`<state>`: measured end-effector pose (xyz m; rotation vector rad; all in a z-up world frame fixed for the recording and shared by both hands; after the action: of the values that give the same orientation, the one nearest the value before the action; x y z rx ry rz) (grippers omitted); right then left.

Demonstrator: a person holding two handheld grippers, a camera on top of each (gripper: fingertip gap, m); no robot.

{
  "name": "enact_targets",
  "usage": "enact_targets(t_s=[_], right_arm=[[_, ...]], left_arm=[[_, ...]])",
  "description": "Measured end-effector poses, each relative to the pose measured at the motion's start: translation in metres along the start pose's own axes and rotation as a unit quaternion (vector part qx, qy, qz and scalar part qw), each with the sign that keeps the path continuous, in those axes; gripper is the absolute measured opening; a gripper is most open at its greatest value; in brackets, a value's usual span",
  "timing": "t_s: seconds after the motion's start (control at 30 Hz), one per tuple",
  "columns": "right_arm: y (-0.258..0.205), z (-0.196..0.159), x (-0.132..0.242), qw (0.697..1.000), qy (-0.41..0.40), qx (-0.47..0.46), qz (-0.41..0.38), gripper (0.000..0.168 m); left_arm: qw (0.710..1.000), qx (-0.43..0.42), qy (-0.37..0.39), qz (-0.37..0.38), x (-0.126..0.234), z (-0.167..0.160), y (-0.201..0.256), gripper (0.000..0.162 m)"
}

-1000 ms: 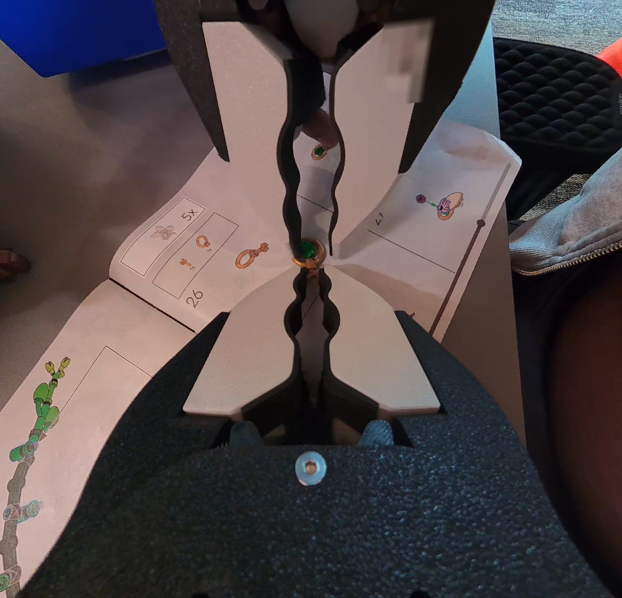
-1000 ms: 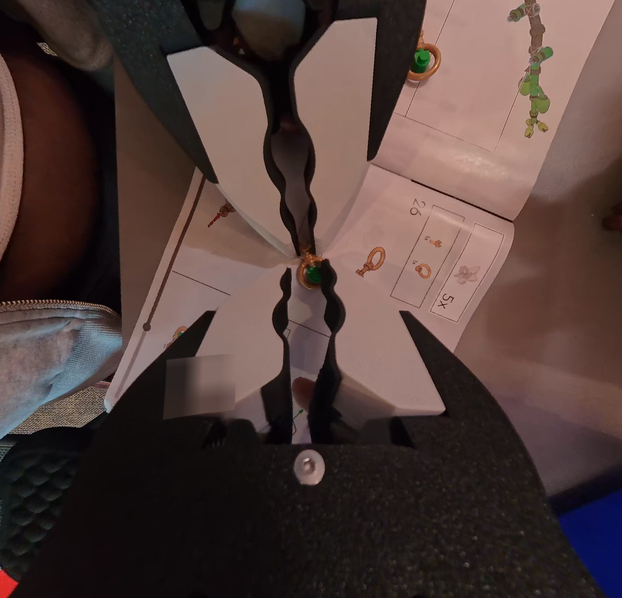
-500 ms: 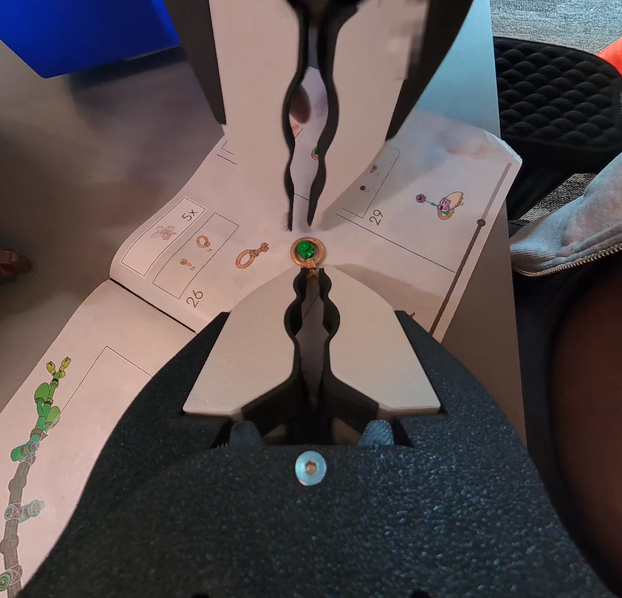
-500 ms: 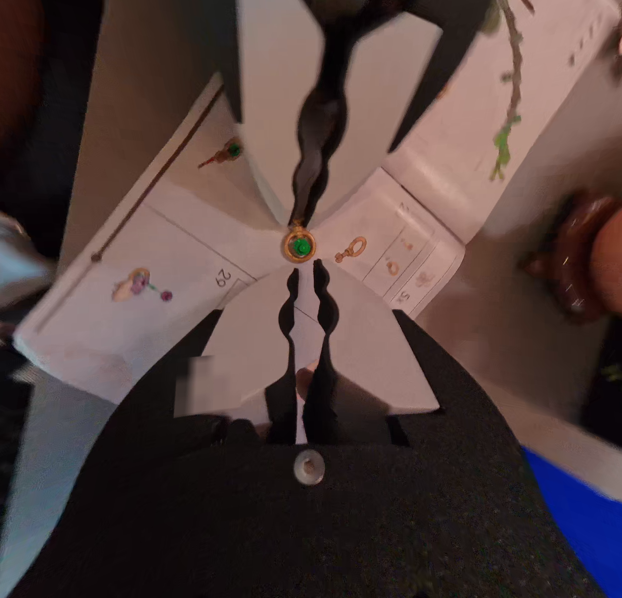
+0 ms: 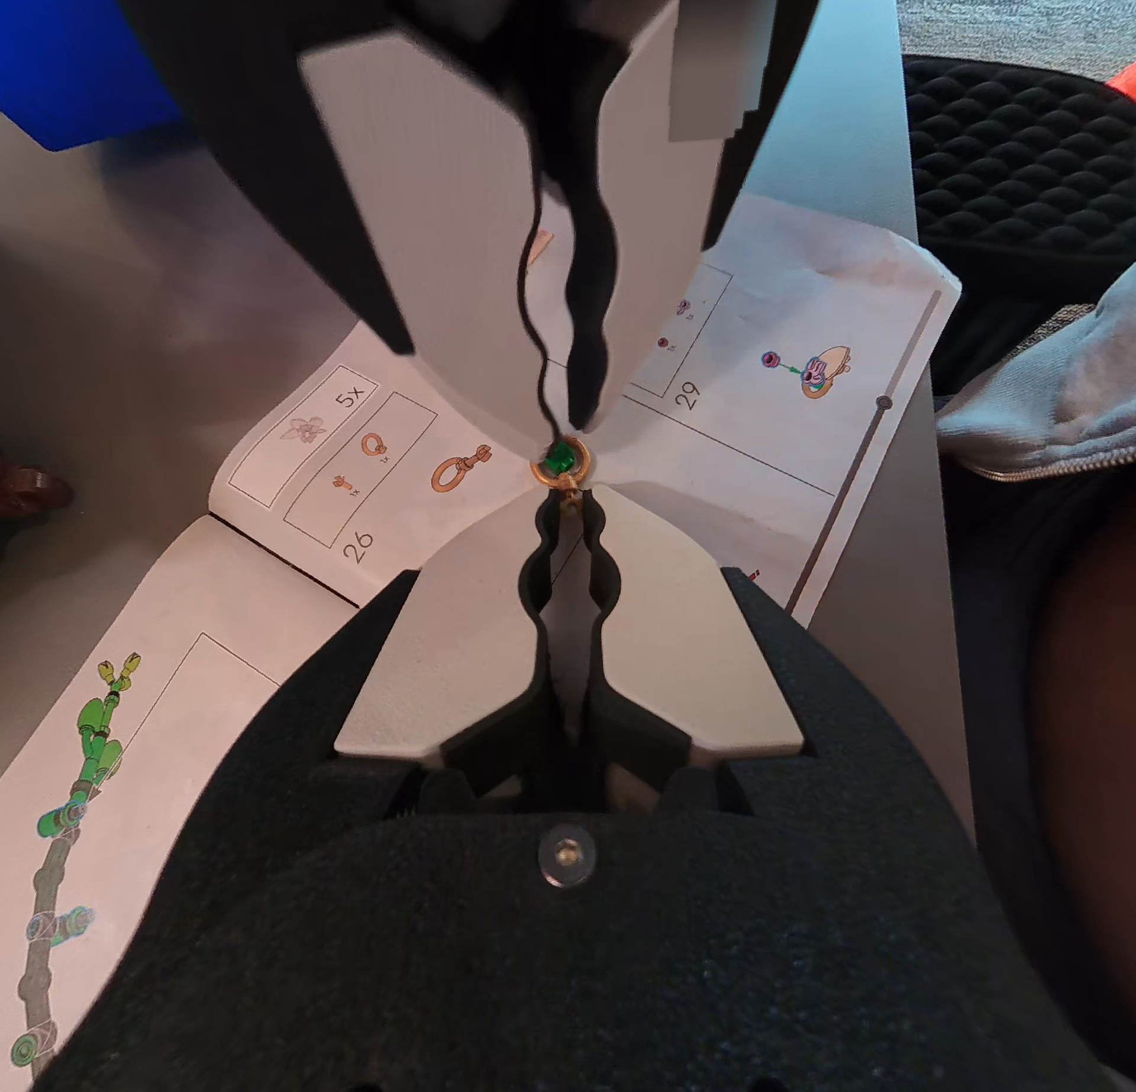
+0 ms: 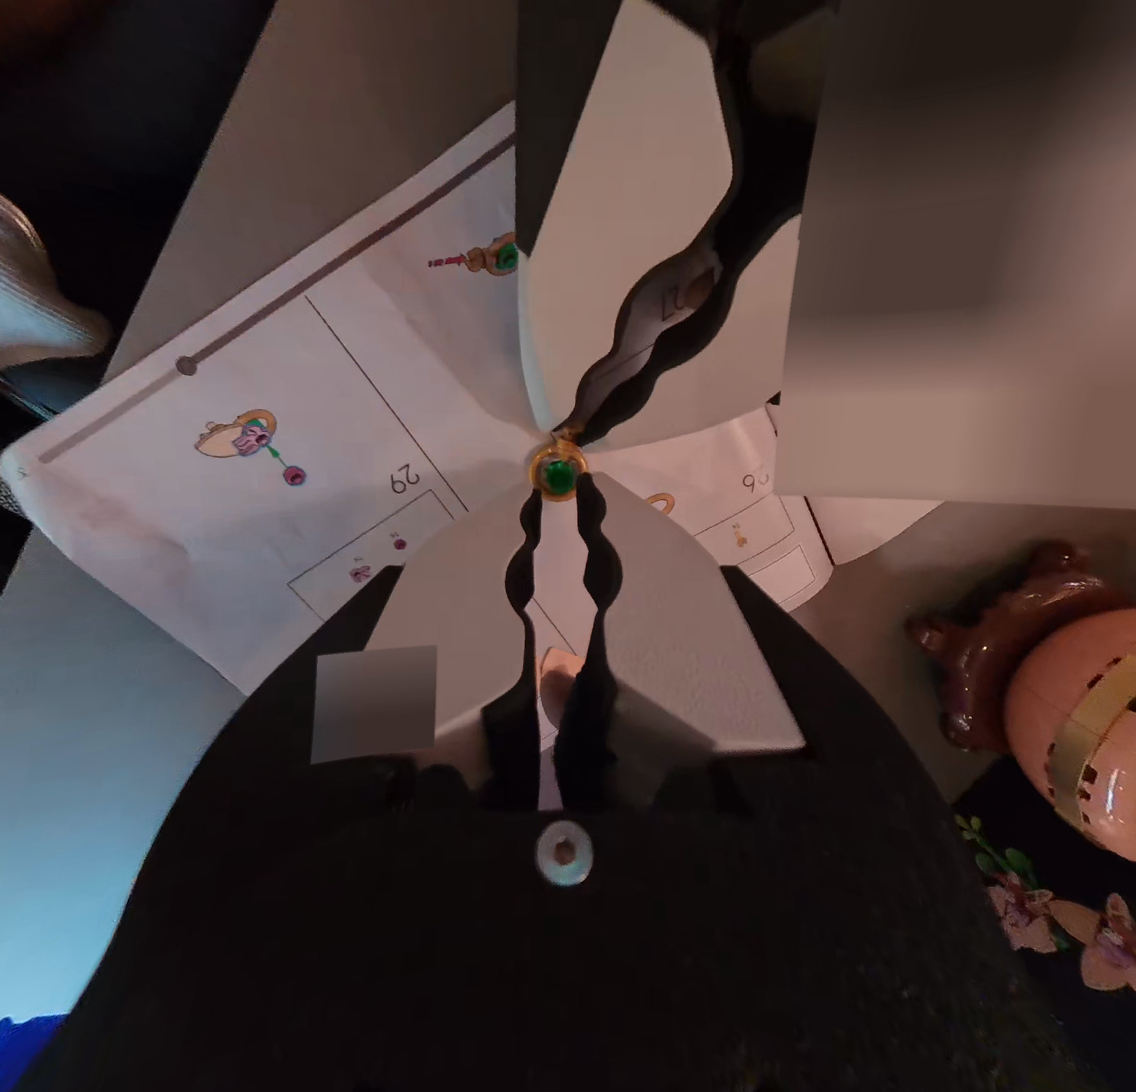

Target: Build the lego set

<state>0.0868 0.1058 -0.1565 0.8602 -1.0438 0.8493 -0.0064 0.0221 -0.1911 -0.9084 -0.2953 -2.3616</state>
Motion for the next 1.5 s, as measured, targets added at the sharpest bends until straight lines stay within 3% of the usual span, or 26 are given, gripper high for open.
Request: enact_targets(t_s=[0.4, 0.53, 0.77, 1.5], right_arm=[[0.002, -0.004, -0.005, 0.999, 0.014, -0.031, 0.012, 0.006], [-0.001, -0.006, -0.005, 0.991, 0.024, -0.131, 0.017, 0.006], [-0.012, -0.011, -0.005, 0.947, 0.059, -0.314, -0.019, 0.005], [-0.026, -0.020, -0.008, 0.929, 0.121, -0.345, -0.063, 0.005]], left_arm=[[1.000, 0.002, 0.000, -0.003, -0.001, -0.001, -0.003, 0.006], [1.000, -0.001, 0.000, 0.003, -0.001, -0.001, -0.003, 0.006], [1.000, 0.014, 0.011, -0.004, 0.003, 0.000, -0.004, 0.006], [0.999, 0.032, 0.002, -0.006, -0.001, 0.001, -0.006, 0.005]])
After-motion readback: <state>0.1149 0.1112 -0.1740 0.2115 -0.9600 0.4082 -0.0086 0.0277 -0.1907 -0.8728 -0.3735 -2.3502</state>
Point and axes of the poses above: each gripper's, where its closed fingertips meet, x back along the fingers, z out of its top, y = z × x across the jaws, the point moved 10 cm from there along x, back along the fingers, and after that the axes turned 3 degrees about x, right-handed, at the moved point
